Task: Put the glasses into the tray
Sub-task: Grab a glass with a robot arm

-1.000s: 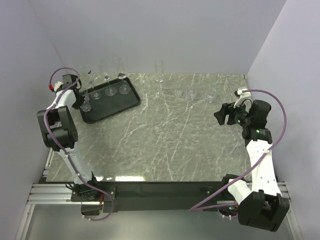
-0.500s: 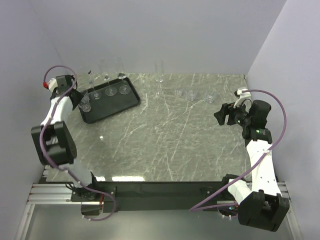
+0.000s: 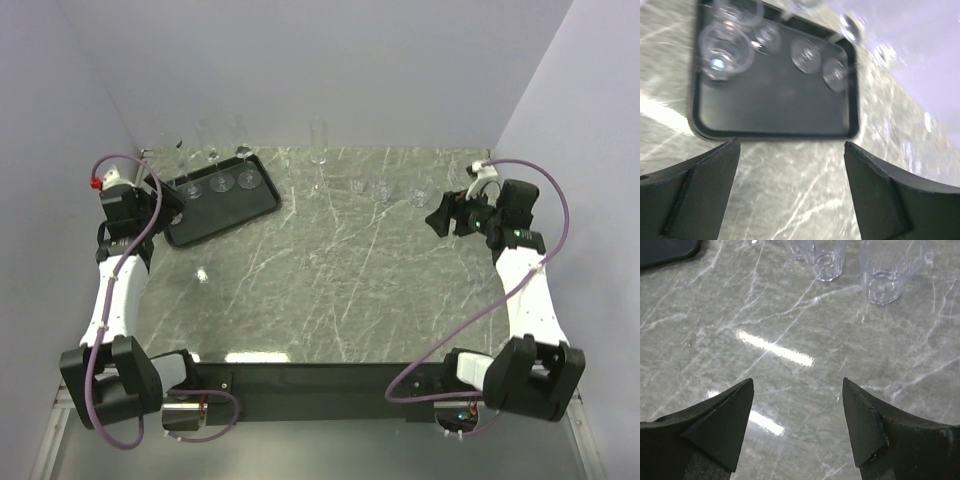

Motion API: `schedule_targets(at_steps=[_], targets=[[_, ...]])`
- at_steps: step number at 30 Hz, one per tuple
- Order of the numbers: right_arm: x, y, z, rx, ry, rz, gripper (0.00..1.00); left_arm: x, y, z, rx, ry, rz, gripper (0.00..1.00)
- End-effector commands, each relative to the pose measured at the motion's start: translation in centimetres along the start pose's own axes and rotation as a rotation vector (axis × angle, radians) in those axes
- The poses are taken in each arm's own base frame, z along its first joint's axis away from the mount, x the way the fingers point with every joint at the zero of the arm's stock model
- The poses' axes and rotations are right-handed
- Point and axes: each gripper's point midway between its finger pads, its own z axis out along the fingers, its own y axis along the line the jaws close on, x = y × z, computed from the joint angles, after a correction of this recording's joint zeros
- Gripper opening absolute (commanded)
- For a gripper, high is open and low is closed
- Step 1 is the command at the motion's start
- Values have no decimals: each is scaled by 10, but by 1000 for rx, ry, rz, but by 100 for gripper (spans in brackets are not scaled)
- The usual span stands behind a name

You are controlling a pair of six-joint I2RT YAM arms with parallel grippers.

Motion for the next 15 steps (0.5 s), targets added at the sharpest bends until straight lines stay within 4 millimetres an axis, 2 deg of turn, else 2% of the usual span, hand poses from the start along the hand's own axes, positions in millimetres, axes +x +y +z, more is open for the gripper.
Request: schedule_targets(at_steps=[1,2,3,4,5,7,8,9,10,13,14,15], targets=[[-31,-11,6,5,-21,13,78,5,-27,-13,184,10,93,92],[-46,-15,7,13,-37,20,77,7,-29,-16,196,15,98,93],[-39,-24,18,17,5,60,77,12,-28,-18,208,24,111,93],[-43,-30,22,31,12,75,76,11,-31,-24,225,10,122,95],[-57,-35,25,44,1,95,75,16,-34,-27,246,18,134,96],[-52,-54,42,82,47,151,73,21,-35,-33,260,13,167,98],[-66,-59,44,99,37,159,72,28,-39,-35,274,22,184,98],[-58,-71,56,113,75,193,71,30,-41,-39,281,22,208,98],[-74,-78,59,136,59,186,70,34,-49,-43,306,28,233,98],[-62,-98,80,158,130,231,68,41,-61,-51,347,30,286,98],[-74,-103,81,168,122,223,68,43,-63,-53,361,33,294,98],[-64,-110,94,169,157,242,68,44,-63,-54,364,32,300,98]])
